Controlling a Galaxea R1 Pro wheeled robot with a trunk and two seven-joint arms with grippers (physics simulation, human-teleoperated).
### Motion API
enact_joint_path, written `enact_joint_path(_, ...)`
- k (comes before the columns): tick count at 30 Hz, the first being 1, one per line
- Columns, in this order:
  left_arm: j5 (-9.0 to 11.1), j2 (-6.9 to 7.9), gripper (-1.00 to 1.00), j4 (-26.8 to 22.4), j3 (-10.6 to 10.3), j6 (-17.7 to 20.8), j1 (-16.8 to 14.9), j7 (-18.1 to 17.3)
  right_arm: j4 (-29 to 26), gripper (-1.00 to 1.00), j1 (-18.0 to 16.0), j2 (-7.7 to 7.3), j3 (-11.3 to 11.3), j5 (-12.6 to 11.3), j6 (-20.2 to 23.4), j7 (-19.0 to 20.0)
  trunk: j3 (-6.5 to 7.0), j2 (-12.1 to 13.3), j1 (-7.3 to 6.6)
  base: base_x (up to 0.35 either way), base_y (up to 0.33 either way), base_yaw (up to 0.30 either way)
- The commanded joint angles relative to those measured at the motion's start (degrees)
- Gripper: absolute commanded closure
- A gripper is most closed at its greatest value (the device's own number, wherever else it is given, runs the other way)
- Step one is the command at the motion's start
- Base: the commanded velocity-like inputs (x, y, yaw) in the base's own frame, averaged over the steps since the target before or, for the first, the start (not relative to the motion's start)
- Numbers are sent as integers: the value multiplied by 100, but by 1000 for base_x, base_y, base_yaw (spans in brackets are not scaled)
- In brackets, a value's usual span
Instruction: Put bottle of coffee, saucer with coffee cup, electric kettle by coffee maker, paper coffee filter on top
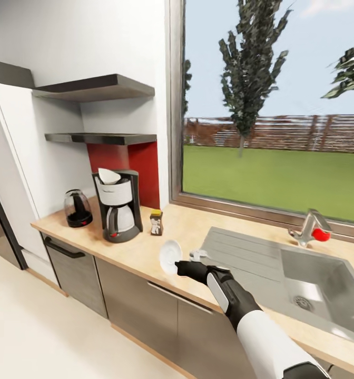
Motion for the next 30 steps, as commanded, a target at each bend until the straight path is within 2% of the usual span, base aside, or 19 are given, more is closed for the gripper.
enact_joint_path(1,37,3,-100,-15,-49,41,2,27,-4,100,-1,0,-1,-48,37,16,-2,-4,5,279,239,0)
enact_joint_path(15,37,3,-100,-15,-48,41,11,27,-3,100,-1,0,-1,-45,37,12,-2,-4,5,264,247,0)
enact_joint_path(25,37,3,-100,-15,-48,41,11,27,13,100,-1,0,-24,-96,51,-1,-2,-4,5,191,287,0)
enact_joint_path(27,37,3,-100,-15,-48,39,11,27,18,100,-1,0,-36,-212,61,-4,-2,-4,5,175,295,0)
enact_joint_path(28,37,3,-100,-15,-48,40,11,27,25,100,-1,0,-43,-359,67,-4,-2,-4,5,174,295,0)
enact_joint_path(30,37,6,-100,-15,-45,40,11,27,89,100,-1,0,-49,-903,82,-13,-2,-4,5,170,295,0)
